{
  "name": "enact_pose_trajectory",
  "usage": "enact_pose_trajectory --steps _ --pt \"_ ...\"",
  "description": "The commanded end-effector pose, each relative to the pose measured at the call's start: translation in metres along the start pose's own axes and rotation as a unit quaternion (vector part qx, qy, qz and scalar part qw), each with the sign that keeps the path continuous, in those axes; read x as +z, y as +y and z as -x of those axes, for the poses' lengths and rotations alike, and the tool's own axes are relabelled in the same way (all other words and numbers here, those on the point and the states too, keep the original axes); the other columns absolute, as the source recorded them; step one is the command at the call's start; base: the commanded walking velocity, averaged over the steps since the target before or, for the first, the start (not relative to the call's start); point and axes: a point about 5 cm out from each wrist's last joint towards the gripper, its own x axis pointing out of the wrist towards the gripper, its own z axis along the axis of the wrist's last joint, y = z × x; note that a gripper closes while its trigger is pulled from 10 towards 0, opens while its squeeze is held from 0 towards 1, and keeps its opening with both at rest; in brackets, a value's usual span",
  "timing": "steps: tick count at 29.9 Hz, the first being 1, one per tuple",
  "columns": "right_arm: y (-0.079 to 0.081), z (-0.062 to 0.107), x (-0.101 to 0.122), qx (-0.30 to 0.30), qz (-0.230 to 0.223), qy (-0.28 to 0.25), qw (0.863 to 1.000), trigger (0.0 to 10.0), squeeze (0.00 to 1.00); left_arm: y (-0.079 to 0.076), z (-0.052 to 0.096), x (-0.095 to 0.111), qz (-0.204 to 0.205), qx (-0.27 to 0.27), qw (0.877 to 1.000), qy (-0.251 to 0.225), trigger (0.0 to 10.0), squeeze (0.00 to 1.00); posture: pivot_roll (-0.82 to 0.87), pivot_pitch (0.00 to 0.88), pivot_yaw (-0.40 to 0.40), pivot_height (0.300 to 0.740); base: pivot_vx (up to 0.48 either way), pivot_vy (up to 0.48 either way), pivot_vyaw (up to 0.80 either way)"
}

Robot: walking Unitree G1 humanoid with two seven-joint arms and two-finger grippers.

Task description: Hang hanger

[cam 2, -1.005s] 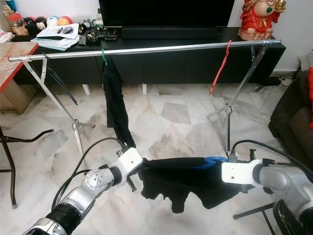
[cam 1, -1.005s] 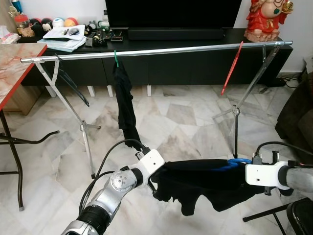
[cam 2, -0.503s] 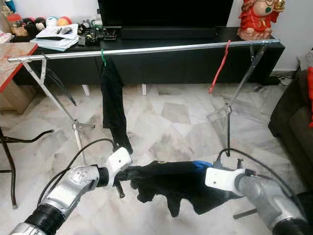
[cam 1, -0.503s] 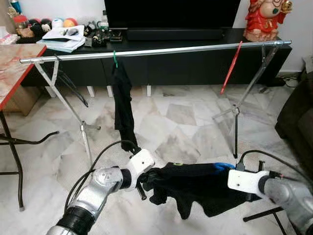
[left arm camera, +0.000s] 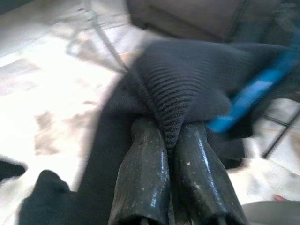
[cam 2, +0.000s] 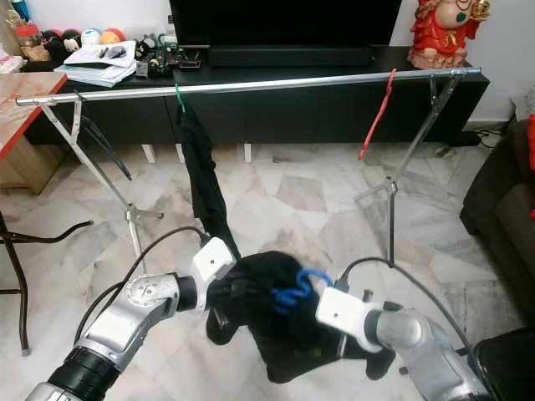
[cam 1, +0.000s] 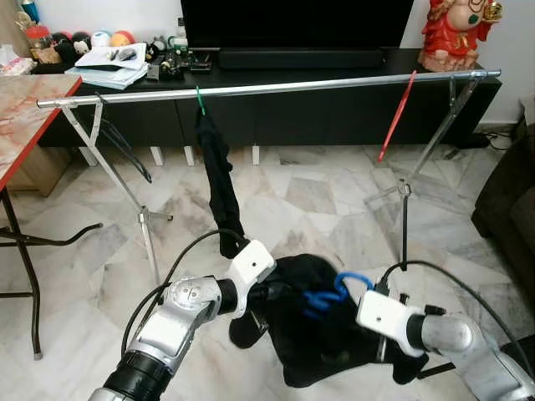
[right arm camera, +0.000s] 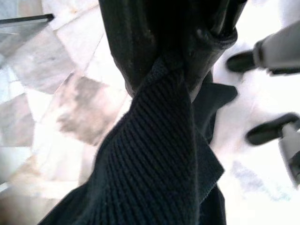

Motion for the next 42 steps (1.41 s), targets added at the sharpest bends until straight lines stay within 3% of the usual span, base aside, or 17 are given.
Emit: enact_pose_trajectory --steps 1,4,9,12,17,26,28,29,30,33,39,42 --pt "0.001 0.002 0.002 0.011 0.015 -0.002 1.000 0.0 0.00 0.005 0.001 0.004 -0.009 0.016 1.000 -0.002 10.0 0.00 -0.12 0.120 0.015 0.740 0.000 0.000 0.00" --pt "-0.007 0.007 -0.018 -0.010 0.055 0.077 0.995 0.0 0.00 0.015 0.003 0.009 0.004 0.047 0.999 -0.013 10.0 0.00 -0.12 0.122 0.015 0.740 0.000 0.000 0.00" --pt "-0.010 0.005 -0.014 -0.023 0.044 0.077 0.996 0.0 0.00 0.001 0.005 0.014 -0.009 -0.015 1.000 -0.025 10.0 0.00 -0.11 0.123 0.017 0.740 0.000 0.000 0.00" --pt "-0.008 0.006 -0.015 -0.010 0.070 0.091 0.993 0.0 0.00 0.014 0.007 0.013 -0.018 0.044 0.999 -0.018 10.0 0.00 -0.11 0.124 0.016 0.740 0.000 0.000 0.00" --pt "-0.023 0.016 -0.029 -0.039 0.123 0.153 0.980 0.0 0.00 0.031 0.011 0.012 -0.036 0.103 0.994 0.000 10.0 0.00 -0.11 0.125 0.017 0.740 0.000 0.000 0.00" --pt "-0.051 0.037 -0.039 -0.075 0.158 0.196 0.965 0.0 0.00 0.030 0.010 0.007 -0.065 0.102 0.992 0.024 10.0 0.00 -0.11 0.127 0.015 0.740 0.000 0.000 0.00" --pt "-0.054 0.038 -0.036 -0.080 0.147 0.182 0.969 0.0 0.00 0.029 0.010 0.008 -0.065 0.097 0.993 0.022 10.0 0.00 -0.11 0.127 0.015 0.740 0.000 0.000 0.00" --pt "-0.052 0.034 -0.028 -0.069 0.112 0.136 0.982 0.0 0.00 0.028 0.009 0.008 -0.069 0.093 0.993 0.020 10.0 0.00 -0.11 0.127 0.015 0.740 0.000 0.000 0.00" --pt "-0.050 0.033 -0.025 -0.063 0.100 0.117 0.986 0.0 0.00 0.028 0.009 0.009 -0.072 0.092 0.993 0.020 10.0 0.00 -0.11 0.127 0.016 0.740 0.000 0.000 0.00" --pt "-0.046 0.030 -0.019 -0.046 0.079 0.078 0.993 0.0 0.00 0.028 0.009 0.009 -0.078 0.090 0.993 0.019 10.0 0.00 -0.11 0.127 0.016 0.740 0.000 0.000 0.00" --pt "-0.040 0.018 -0.026 -0.034 0.113 0.111 0.987 0.0 0.00 0.009 0.008 0.016 -0.046 0.006 0.999 -0.012 10.0 0.00 -0.10 0.124 0.015 0.740 0.000 0.000 0.00" --pt "-0.025 0.010 -0.018 0.018 0.100 0.075 0.992 0.0 0.00 0.007 0.007 0.016 -0.055 0.003 0.998 -0.013 10.0 0.00 -0.10 0.124 0.017 0.740 0.000 0.000 0.00"
